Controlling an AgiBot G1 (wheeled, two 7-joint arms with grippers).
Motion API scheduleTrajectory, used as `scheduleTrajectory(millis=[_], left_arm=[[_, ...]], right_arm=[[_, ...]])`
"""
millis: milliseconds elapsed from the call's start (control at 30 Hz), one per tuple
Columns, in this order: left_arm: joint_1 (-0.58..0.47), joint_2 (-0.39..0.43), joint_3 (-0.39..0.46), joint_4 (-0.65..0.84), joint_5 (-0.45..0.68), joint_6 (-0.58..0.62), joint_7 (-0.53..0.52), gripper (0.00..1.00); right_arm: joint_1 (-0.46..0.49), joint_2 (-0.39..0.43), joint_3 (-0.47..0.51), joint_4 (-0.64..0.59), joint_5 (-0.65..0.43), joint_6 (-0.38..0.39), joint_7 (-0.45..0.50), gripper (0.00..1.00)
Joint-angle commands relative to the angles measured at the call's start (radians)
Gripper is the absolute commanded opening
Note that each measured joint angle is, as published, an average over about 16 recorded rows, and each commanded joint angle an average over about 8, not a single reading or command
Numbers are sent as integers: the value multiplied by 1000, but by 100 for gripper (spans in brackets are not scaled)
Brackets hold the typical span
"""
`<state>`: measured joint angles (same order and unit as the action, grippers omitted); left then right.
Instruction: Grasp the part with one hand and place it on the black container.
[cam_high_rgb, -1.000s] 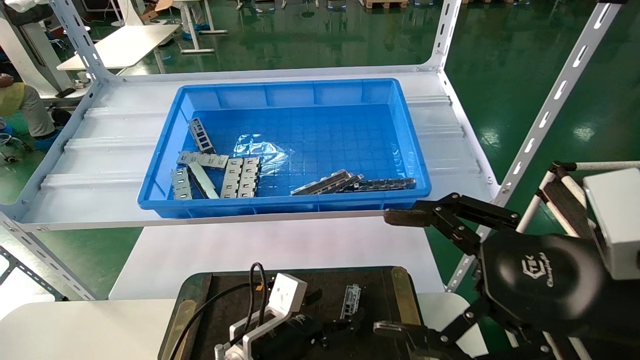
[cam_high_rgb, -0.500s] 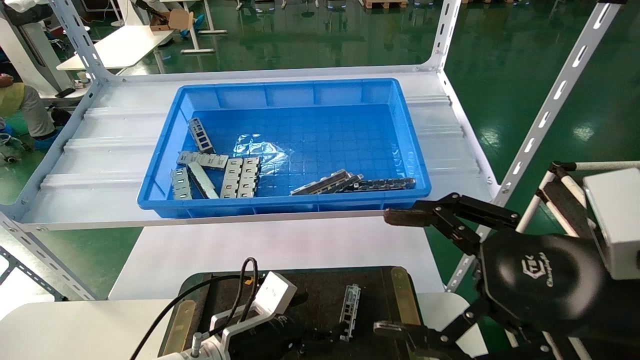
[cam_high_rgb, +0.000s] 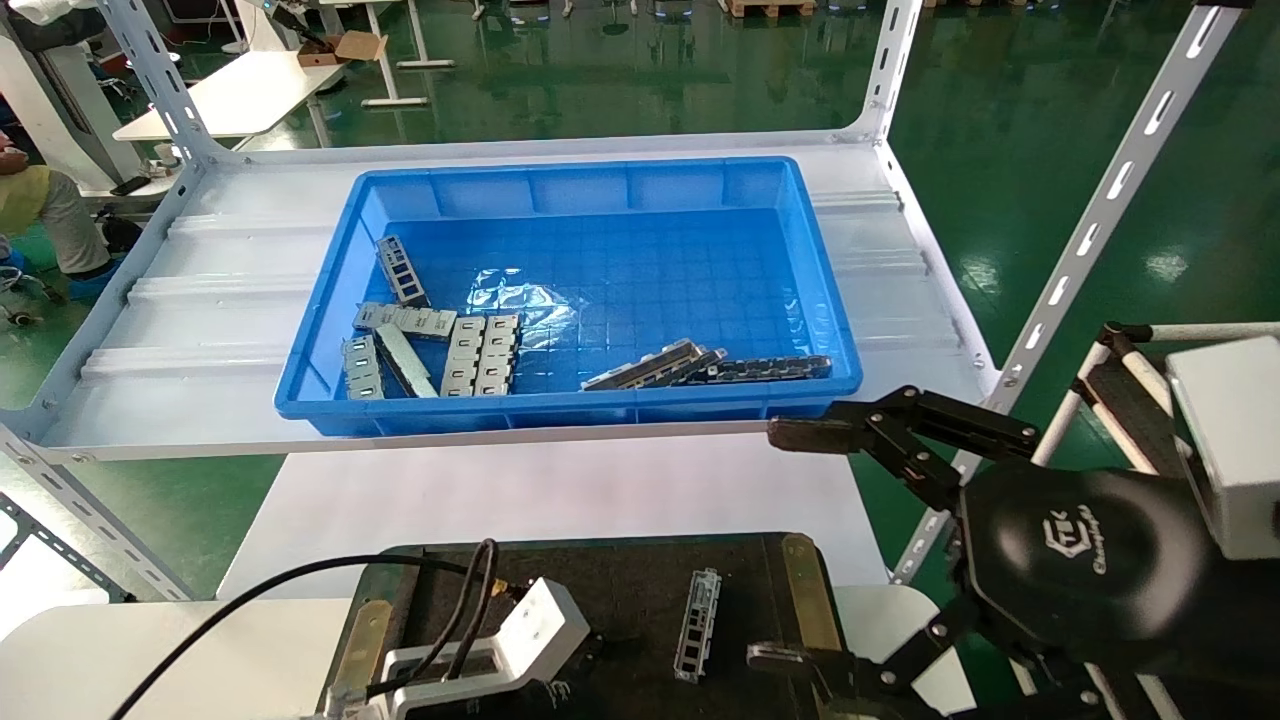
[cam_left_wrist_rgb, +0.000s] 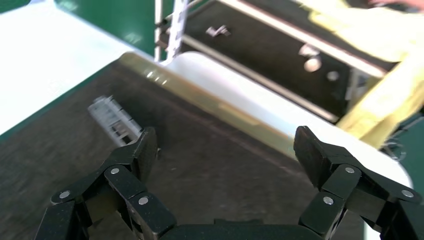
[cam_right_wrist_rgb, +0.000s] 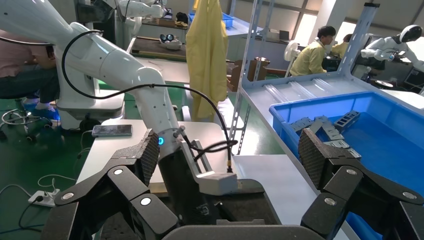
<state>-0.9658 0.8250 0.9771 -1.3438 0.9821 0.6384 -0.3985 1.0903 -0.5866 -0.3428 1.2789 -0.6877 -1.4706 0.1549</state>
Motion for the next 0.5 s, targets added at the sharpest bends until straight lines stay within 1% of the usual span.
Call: scheduleTrajectory(millis=[33,167,267,367,500], left_arm=[[17,-12,-37,2,-53,52,69,100],[77,-20,-124,24,-167,142,225,100],[114,-20,-175,53,-234,203,319,100],[132,-18,-202,86,-270,247,374,100],[135,-15,-212,109,-285,273,398,100]], right_arm=[[0,0,0,0,0,0,0,100],[0,0,0,0,0,0,0,100],[0,0,0,0,0,0,0,100],[0,0,0,0,0,0,0,100],[0,0,0,0,0,0,0,100]])
